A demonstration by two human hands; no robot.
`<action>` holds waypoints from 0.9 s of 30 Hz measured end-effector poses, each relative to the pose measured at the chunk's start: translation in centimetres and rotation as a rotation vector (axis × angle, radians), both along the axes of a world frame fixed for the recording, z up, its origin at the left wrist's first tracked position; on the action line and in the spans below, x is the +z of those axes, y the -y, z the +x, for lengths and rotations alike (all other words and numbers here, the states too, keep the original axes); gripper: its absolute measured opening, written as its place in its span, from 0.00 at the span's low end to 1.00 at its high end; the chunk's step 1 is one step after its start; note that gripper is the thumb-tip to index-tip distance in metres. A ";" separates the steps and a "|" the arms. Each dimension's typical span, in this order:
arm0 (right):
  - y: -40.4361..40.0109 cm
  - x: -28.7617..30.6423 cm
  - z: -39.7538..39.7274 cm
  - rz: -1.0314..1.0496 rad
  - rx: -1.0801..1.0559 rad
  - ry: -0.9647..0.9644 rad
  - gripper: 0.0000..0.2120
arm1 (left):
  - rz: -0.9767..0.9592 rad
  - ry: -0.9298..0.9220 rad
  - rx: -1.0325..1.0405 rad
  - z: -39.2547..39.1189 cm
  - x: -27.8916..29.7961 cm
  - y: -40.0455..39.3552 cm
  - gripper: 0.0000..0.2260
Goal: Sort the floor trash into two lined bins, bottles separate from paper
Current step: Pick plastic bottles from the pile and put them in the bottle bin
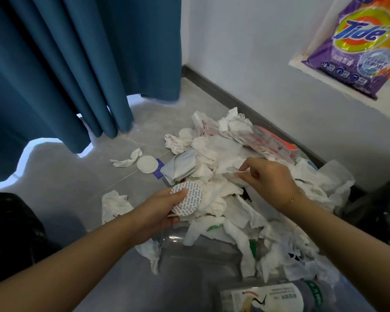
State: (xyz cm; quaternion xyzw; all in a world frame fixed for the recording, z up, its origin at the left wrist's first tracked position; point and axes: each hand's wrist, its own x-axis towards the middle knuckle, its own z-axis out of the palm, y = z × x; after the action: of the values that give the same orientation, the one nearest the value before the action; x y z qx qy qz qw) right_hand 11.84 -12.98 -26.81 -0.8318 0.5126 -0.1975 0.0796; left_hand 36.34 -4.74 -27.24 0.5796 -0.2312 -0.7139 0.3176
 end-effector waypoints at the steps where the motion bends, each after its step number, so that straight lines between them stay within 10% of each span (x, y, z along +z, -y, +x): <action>1: -0.6 0.5 -0.1 0.012 -0.021 0.055 0.05 | -0.006 0.005 -0.001 0.0 0.1 0.0 0.10; 11: -5.1 3.1 0.3 0.371 -0.125 0.140 0.13 | -0.057 0.036 -0.032 -0.2 1.0 -1.3 0.11; 19: -6.6 5.3 1.7 0.685 -0.234 0.982 0.15 | -0.108 0.075 -0.031 -0.4 1.2 -1.9 0.11; 27: -7.4 2.5 5.0 0.839 -0.179 0.792 0.10 | -0.179 0.035 -0.112 -1.4 1.7 -2.2 0.14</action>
State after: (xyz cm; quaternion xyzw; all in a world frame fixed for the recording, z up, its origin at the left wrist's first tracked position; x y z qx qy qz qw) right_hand 16.83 -5.57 -24.30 -0.5452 0.5466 -0.2794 0.5709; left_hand 34.98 -2.59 -25.53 0.5476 -0.3316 -0.6968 0.3234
